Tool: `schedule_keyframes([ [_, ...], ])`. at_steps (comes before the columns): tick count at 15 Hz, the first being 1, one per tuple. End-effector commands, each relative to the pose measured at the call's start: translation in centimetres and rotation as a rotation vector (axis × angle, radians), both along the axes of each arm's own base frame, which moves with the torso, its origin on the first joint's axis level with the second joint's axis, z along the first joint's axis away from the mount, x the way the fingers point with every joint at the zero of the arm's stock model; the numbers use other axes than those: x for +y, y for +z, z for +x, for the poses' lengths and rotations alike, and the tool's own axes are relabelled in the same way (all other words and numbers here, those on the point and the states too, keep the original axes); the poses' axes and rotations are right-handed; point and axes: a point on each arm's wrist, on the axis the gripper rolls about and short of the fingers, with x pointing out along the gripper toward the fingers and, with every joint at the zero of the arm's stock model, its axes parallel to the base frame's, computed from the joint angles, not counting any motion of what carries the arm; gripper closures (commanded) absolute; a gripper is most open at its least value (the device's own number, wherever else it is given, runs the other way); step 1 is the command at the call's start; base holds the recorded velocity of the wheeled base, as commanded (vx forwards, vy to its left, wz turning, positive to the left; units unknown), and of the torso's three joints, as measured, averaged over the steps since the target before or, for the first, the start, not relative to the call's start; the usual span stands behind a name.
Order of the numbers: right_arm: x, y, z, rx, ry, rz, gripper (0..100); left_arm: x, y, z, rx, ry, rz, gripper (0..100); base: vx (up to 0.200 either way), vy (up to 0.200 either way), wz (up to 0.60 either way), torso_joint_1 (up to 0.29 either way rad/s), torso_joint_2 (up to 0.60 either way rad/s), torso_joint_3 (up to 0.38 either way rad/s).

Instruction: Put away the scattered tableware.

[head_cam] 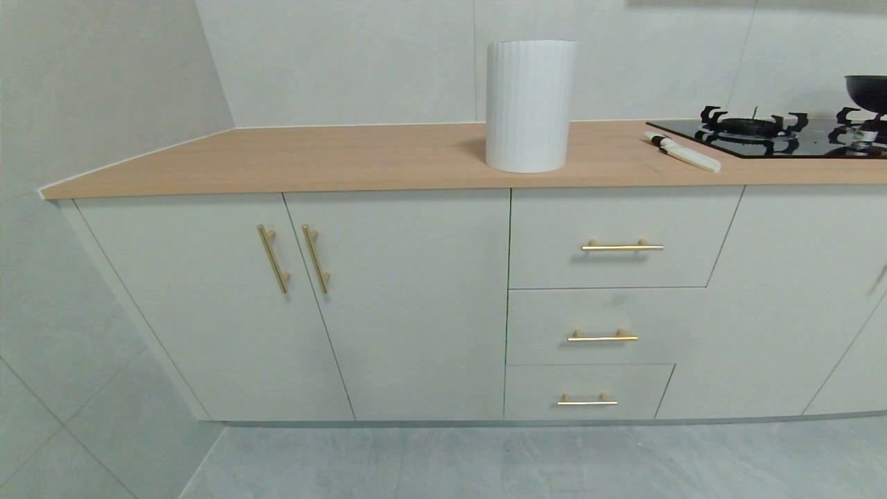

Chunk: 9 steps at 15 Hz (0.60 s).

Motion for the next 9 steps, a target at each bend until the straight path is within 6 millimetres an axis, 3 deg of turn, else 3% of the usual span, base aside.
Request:
schedule_keyframes([
  [1, 0.1, -0.6, 0.2, 0.020, 0.023, 0.000, 0, 0.0, 0.0, 0.0, 0.001, 0.000, 0.000, 0, 0.000, 0.000, 0.00, 0.000, 0.00, 0.000],
  [4, 0.1, -1.6, 0.2, 0.119, 0.043, 0.000, 0, 0.0, 0.0, 0.0, 0.001, 0.000, 0.000, 0, 0.000, 0.000, 0.00, 0.000, 0.00, 0.000],
  [9, 0.1, -1.6, 0.2, 0.112, 0.050, 0.049, 0, 0.0, 0.0, 0.0, 0.001, 0.000, 0.000, 0, 0.000, 0.000, 0.00, 0.000, 0.00, 0.000],
])
